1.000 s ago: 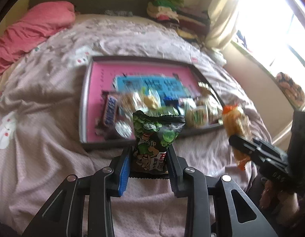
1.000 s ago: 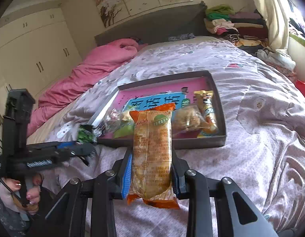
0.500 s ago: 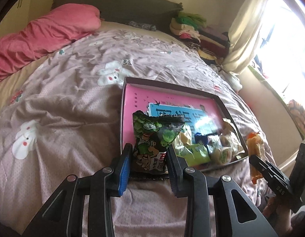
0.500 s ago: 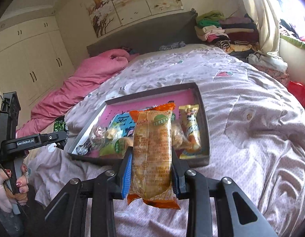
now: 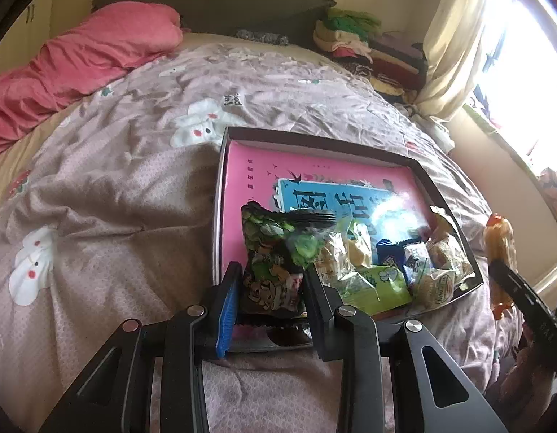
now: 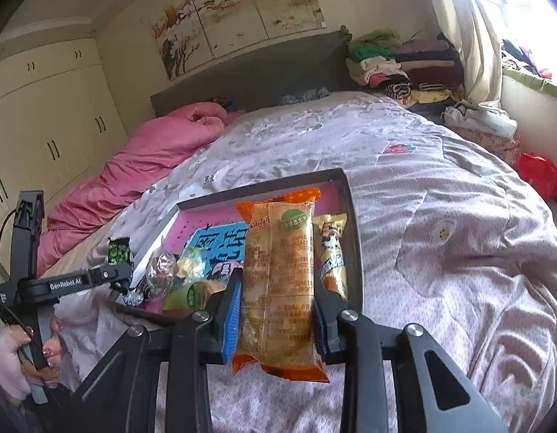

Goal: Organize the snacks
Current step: 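Carry the green snack bag and bread bag over the pink tray with both tools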

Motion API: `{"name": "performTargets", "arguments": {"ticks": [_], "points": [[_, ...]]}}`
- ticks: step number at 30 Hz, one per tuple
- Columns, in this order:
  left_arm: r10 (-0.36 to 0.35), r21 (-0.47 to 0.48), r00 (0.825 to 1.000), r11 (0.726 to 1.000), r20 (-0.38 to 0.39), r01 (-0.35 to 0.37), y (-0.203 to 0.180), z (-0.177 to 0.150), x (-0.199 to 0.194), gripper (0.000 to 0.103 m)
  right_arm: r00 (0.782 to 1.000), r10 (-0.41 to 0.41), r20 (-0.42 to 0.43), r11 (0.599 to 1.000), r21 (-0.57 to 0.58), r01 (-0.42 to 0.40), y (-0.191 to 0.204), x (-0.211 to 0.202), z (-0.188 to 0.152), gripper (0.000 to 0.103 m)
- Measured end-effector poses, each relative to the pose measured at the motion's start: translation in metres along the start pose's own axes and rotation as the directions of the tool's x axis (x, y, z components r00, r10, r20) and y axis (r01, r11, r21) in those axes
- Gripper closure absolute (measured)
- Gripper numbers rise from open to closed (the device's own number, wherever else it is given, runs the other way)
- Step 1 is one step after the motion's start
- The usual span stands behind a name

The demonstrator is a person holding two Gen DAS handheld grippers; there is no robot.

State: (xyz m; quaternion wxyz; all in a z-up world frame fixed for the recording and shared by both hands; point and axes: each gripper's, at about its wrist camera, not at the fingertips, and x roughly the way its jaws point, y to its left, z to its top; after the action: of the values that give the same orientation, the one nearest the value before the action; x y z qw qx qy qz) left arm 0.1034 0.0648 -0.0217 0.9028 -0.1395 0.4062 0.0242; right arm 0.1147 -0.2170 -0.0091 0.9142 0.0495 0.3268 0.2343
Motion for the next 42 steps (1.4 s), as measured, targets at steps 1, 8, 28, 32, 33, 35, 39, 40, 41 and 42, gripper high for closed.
{"name": "performTargets", "arguments": {"ticks": [1, 8, 28, 32, 33, 35, 39, 40, 41, 42], "points": [[-0.001, 0.004, 1.000, 1.000, -0.002, 0.001, -0.001, 0.000, 0.002, 0.068, 1.000, 0.000, 0.002, 1.000, -0.001, 0.000, 0.000, 0.001, 0.001, 0.070], [0.001, 0.014, 1.000, 1.000, -0.005, -0.001, -0.003, 0.001, 0.006, 0.069, 1.000, -0.011, 0.003, 0.999, -0.031, 0.011, 0.004, 0.019, 0.008, 0.070], [-0.012, 0.030, 1.000, 0.999, -0.025, 0.013, -0.008, 0.000, 0.012, 0.068, 1.000, -0.003, -0.028, 0.993, -0.117, -0.001, 0.032, 0.058, 0.010, 0.070], [-0.011, 0.033, 1.000, 0.999, -0.028, 0.012, -0.008, -0.001, 0.014, 0.068, 0.999, 0.017, -0.042, 0.992, -0.121, -0.022, 0.032, 0.062, 0.011, 0.070], [-0.011, 0.033, 1.000, 0.999, -0.028, 0.012, -0.008, -0.001, 0.014, 0.068, 0.999, 0.015, -0.043, 0.992, -0.125, -0.020, 0.032, 0.063, 0.011, 0.070], [-0.010, 0.033, 1.000, 0.999, -0.028, 0.011, -0.009, -0.002, 0.015, 0.068, 0.998, 0.024, -0.050, 0.992, -0.123, -0.030, 0.031, 0.066, 0.011, 0.070], [-0.011, 0.033, 1.000, 0.999, -0.028, 0.011, -0.009, -0.001, 0.014, 0.068, 0.998, 0.041, -0.049, 0.991, -0.127, -0.047, 0.032, 0.067, 0.012, 0.070], [-0.010, 0.034, 1.000, 0.999, -0.029, 0.011, -0.009, -0.001, 0.014, 0.068, 0.998, 0.048, -0.050, 0.990, -0.129, -0.054, 0.032, 0.067, 0.012, 0.070], [-0.008, 0.035, 1.000, 0.999, -0.029, 0.009, -0.009, -0.001, 0.015, 0.068, 0.997, 0.057, -0.057, 0.989, -0.135, -0.064, 0.034, 0.069, 0.012, 0.070], [-0.009, 0.035, 1.000, 0.999, -0.028, 0.010, -0.009, -0.001, 0.014, 0.068, 0.997, 0.057, -0.059, 0.987, -0.145, -0.065, 0.036, 0.071, 0.012, 0.070]]}}
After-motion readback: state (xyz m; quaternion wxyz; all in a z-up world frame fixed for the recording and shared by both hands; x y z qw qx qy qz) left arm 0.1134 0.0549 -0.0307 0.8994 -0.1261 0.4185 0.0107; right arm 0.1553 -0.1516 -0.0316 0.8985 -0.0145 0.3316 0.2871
